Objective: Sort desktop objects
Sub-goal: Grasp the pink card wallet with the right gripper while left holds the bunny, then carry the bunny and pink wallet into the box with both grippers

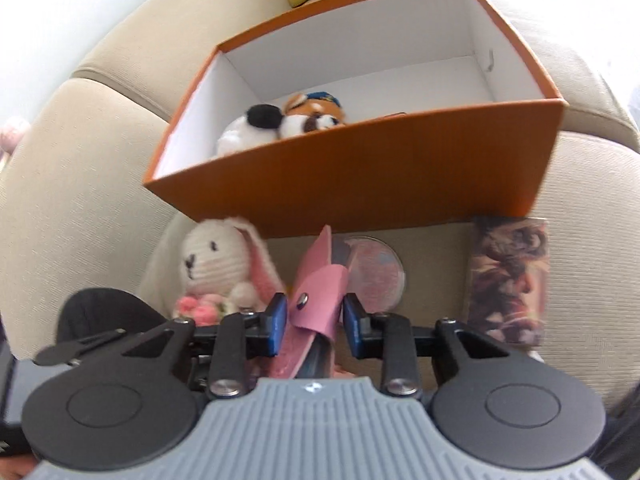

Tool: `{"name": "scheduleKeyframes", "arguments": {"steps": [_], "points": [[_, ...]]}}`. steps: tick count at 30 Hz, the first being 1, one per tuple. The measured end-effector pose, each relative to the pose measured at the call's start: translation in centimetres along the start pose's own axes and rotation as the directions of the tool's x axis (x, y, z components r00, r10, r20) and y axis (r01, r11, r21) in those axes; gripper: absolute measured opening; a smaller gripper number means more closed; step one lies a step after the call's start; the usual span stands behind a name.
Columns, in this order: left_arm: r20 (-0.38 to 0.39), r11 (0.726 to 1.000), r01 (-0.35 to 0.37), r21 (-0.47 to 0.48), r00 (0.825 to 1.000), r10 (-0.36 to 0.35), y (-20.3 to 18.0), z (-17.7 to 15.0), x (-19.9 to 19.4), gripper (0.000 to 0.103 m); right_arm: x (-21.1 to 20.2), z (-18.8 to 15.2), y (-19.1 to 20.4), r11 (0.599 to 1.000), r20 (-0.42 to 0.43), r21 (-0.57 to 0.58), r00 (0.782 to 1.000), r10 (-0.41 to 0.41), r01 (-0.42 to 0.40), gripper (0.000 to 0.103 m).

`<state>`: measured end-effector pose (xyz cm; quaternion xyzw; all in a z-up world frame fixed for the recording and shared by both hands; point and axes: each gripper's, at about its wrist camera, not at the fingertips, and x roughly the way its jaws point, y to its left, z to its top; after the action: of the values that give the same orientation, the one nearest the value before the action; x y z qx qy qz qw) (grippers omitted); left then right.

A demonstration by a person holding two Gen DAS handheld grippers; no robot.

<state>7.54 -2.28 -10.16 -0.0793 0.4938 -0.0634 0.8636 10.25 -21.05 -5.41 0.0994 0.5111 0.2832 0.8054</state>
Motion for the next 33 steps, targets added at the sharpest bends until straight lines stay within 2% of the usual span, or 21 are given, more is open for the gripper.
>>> {"name": "scheduleKeyframes", "arguments": {"steps": [3, 6, 8, 10, 14, 17, 22, 26, 30, 33], "points": [[0.002, 1.0, 0.0, 0.004, 1.0, 0.0, -0.1, -0.1, 0.0, 0.058, 0.3, -0.1, 0.3, 1.0, -0.011, 0.017, 1.0, -0.004, 0.004, 0.034], [0.003, 1.0, 0.003, 0.003, 1.0, -0.003, 0.0, -0.1, 0.0, 0.059, 0.7, -0.1, -0.7, 0.995, -0.04, 0.098, 0.998, 0.038, -0.034, 0.034], [0.002, 1.0, 0.006, 0.003, 1.0, -0.006, 0.0, -0.1, 0.1, 0.059, 0.8, -0.2, -1.3, 0.987, -0.053, 0.153, 0.997, 0.061, -0.052, 0.026], [0.002, 1.0, 0.011, 0.001, 1.0, -0.011, 0.0, -0.1, 0.0, 0.058, 0.8, -0.2, -1.6, 0.982, -0.052, 0.179, 0.996, 0.066, -0.055, 0.024], [0.042, 1.0, 0.014, 0.021, 0.999, -0.015, -0.2, -0.2, -0.8, 0.054, -0.3, -0.3, -0.6, 0.995, -0.045, 0.096, 0.998, 0.037, -0.033, 0.023], [0.065, 0.999, 0.047, 0.019, 0.997, -0.048, -0.4, -0.1, -2.1, 0.052, -2.0, -0.3, 0.0, 1.0, -0.011, 0.025, 1.0, 0.009, -0.008, 0.023], [0.13, 0.996, 0.067, 0.059, 0.989, -0.074, -1.6, 0.2, -5.0, 0.051, -5.3, 0.3, 0.1, 1.0, 0.051, -0.023, 0.999, 0.014, -0.013, 0.023], [0.182, 0.989, 0.104, 0.101, 0.976, -0.121, -2.7, 1.5, -7.5, 0.051, -7.8, 1.3, 0.2, 0.999, 0.108, -0.041, 0.994, 0.032, -0.028, 0.023], [0.255, 0.976, 0.158, 0.152, 0.948, -0.193, -4.1, 4.7, -9.8, 0.051, -10.7, 3.5, 0.6, 0.997, 0.202, -0.076, 0.978, 0.047, -0.033, 0.022], [0.306, 0.97, 0.168, 0.178, 0.927, -0.217, -4.8, 8.1, -10.0, 0.051, -12.2, 5.7, 0.6, 0.995, 0.277, -0.094, 0.96, 0.039, -0.014, 0.022]]}}
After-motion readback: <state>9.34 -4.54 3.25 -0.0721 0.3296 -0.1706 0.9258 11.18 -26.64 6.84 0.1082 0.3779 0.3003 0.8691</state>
